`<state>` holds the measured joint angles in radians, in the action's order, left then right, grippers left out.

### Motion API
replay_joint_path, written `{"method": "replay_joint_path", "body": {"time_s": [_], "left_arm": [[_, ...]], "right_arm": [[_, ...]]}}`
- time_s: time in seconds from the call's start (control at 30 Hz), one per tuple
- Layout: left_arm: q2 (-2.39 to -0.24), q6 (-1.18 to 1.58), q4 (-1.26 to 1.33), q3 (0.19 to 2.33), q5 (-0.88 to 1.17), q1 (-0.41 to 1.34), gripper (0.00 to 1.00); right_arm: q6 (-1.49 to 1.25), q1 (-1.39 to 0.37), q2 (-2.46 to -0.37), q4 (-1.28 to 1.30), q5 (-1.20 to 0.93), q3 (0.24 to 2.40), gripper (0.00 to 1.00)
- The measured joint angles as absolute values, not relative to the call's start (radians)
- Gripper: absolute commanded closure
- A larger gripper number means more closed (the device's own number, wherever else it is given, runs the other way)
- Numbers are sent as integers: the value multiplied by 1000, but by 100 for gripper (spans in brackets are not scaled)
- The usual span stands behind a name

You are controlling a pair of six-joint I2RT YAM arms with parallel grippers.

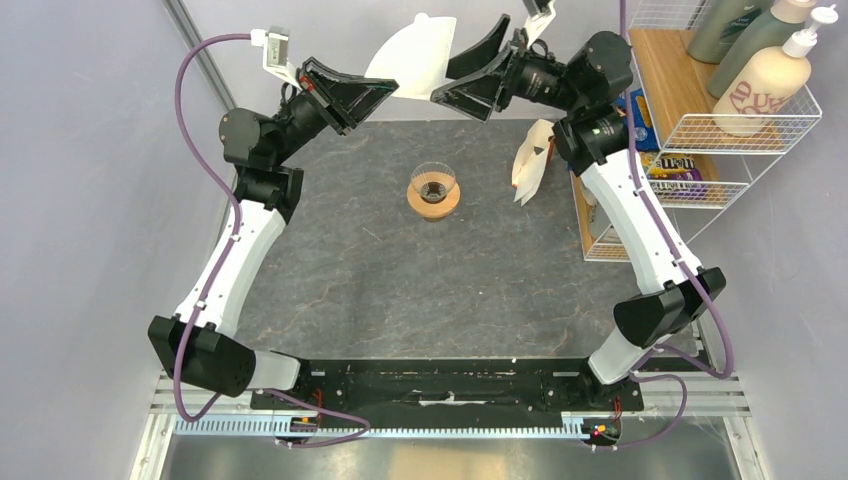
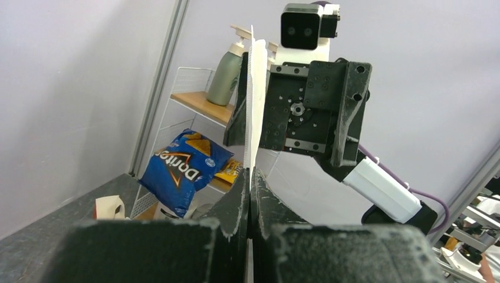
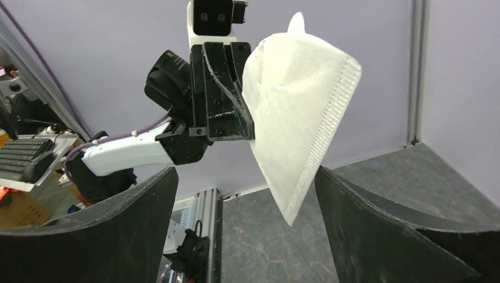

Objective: Place the coffee filter in the dripper

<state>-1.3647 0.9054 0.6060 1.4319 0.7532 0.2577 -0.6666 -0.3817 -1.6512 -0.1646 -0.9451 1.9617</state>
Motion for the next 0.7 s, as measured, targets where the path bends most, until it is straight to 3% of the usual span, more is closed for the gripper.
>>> {"method": "replay_joint_path", "body": {"time_s": [0.13, 0.37, 0.43, 0.5, 0.53, 0.63, 0.7], "left_arm": [[-1357, 928, 612, 1427, 753, 260, 98], [-1335, 946, 622, 1396, 752, 266, 98], [-1334, 950, 629, 1386, 752, 267, 98], [-1334, 951, 632, 1372, 753, 270, 97], [-1334, 951, 632, 1364, 756, 271, 86], [-1334, 944, 624, 1346, 790, 270, 39], [-1332, 911, 567, 1347, 844, 257, 20]], "right_arm": [[-666, -406, -1662, -167, -953, 1963, 13], [-642, -432, -1686, -154, -944, 1981, 52], [-622, -451, -1686, -140, -945, 1981, 69], [-603, -466, -1686, -131, -945, 1981, 95], [-593, -472, -1686, -122, -946, 1983, 100], [-540, -476, -1686, -63, -946, 1996, 100], [-461, -474, -1679, 11, -948, 1999, 100]]}}
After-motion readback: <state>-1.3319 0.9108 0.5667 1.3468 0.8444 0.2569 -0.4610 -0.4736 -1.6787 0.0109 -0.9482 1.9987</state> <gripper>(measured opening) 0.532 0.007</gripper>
